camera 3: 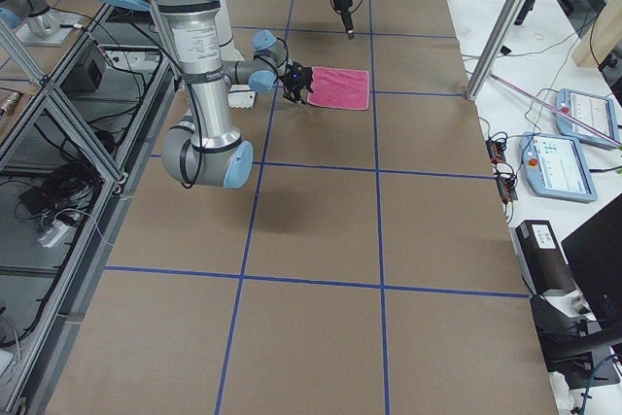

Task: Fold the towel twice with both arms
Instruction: 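Lower the right gripper onto the towel corner nearest it and close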

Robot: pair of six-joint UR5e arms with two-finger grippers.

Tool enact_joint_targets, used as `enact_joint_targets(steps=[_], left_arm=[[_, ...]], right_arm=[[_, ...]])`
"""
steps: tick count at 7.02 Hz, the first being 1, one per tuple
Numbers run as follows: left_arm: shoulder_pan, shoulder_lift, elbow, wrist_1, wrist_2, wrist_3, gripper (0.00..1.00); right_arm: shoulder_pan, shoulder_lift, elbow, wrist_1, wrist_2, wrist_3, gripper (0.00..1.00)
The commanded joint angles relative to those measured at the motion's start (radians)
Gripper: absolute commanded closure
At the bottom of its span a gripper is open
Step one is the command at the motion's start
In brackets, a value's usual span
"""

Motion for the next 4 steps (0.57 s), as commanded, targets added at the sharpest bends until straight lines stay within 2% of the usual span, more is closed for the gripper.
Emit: enact_joint_targets(steps=[1,2,3,4], left_arm=[[0.0,0.001,-0.001,0.0,-0.002,0.0,0.0],[0.0,0.002,-0.001,0.0,-0.002,0.0,0.0],[0.0,0.002,-0.001,0.0,0.0,0.0,0.0],[0.0,0.002,-0.001,0.0,0.0,0.002,0.0]], right_arm=[[-0.002,0.012,-0.022,-0.001,-0.008,0.0,0.42],[-0.002,0.02,-0.024,-0.003,-0.008,0.0,0.43],[-0.002,0.025,-0.024,-0.003,-0.008,0.0,0.49],[-0.002,0.025,-0.025,-0.003,-0.008,0.0,0.63]])
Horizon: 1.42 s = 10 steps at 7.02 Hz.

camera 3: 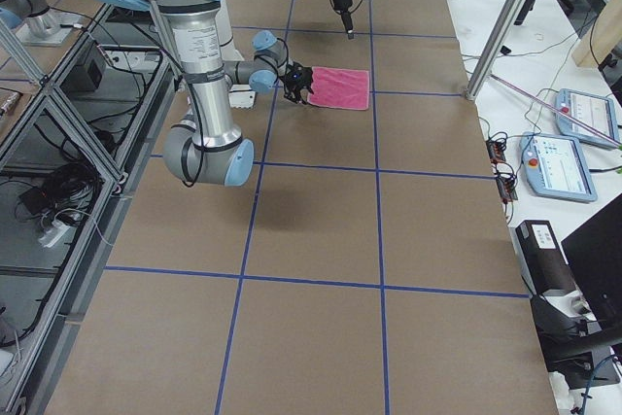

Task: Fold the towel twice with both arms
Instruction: 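Lower the right gripper onto the towel corner nearest it and close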

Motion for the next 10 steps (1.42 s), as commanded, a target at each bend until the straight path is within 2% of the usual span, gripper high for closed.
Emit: enact_joint_targets(steps=[1,5,7,10], left_arm=[[0.0,0.0,0.0,0.0,-0.001,0.001,0.0],[0.0,0.002,0.001,0.0,-0.001,0.001,0.0],[0.0,0.002,0.001,0.0,-0.001,0.003,0.0],[0.0,0.0,0.0,0.0,-0.001,0.0,0.0]], right_arm=[[0.0,0.004,-0.011,0.001,-0.002,0.0,0.72],[0.0,0.004,-0.014,0.001,-0.011,0.0,0.77],[0.0,0.004,-0.013,0.001,-0.019,0.0,1.0],[0.023,0.003,0.004,0.001,-0.043,-0.018,1.0]])
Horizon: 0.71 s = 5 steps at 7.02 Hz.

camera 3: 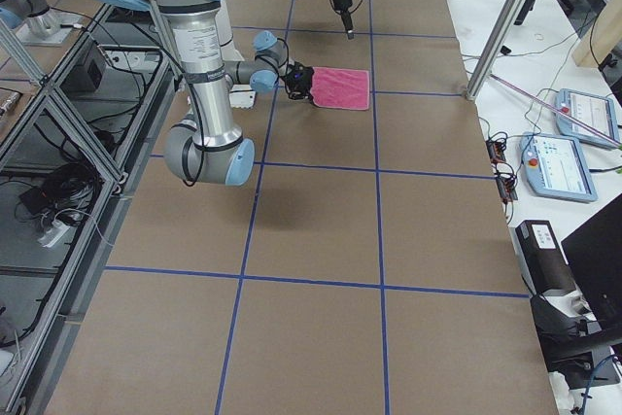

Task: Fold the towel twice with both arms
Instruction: 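Lower the right gripper onto the towel corner nearest it and close, then move the left gripper to the other near towel corner while the right gripper holds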

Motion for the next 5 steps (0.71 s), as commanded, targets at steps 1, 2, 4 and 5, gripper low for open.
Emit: enact_joint_targets(steps=[1,2,4,5], left_arm=[[0.003,-0.004,-0.003,-0.002,0.003,-0.055,0.01],[0.029,-0.005,-0.017,-0.003,0.055,-0.183,0.02],[0.131,-0.01,-0.032,-0.003,0.194,-0.357,0.02],[0.153,-0.01,-0.032,-0.003,0.237,-0.464,0.02]], right_arm=[[0.029,-0.001,0.037,0.0,-0.007,-0.009,1.0],[0.04,-0.001,0.053,0.0,-0.007,-0.009,1.0],[0.048,-0.001,0.055,0.002,-0.009,-0.004,1.0],[0.048,-0.001,0.055,0.002,-0.01,0.002,1.0]])
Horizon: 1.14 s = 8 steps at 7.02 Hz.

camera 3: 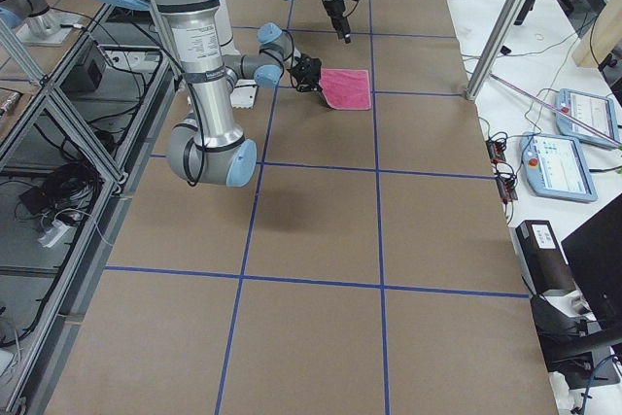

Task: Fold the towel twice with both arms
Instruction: 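Move the left gripper to the other near towel corner while the right gripper holds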

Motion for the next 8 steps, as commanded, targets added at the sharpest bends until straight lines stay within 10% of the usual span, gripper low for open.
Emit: enact_joint_targets(steps=[1,5,8], left_arm=[[0.056,-0.001,-0.002,0.0,0.086,-0.212,0.02],[0.162,0.002,-0.005,0.005,0.153,-0.362,0.04],[0.232,-0.001,-0.006,0.069,0.197,-0.352,0.37]], right_arm=[[0.003,0.0,0.002,0.001,-0.001,0.009,1.0],[0.009,-0.002,0.0,0.001,-0.006,0.009,1.0],[0.009,-0.002,0.0,0.001,-0.006,0.009,1.0]])
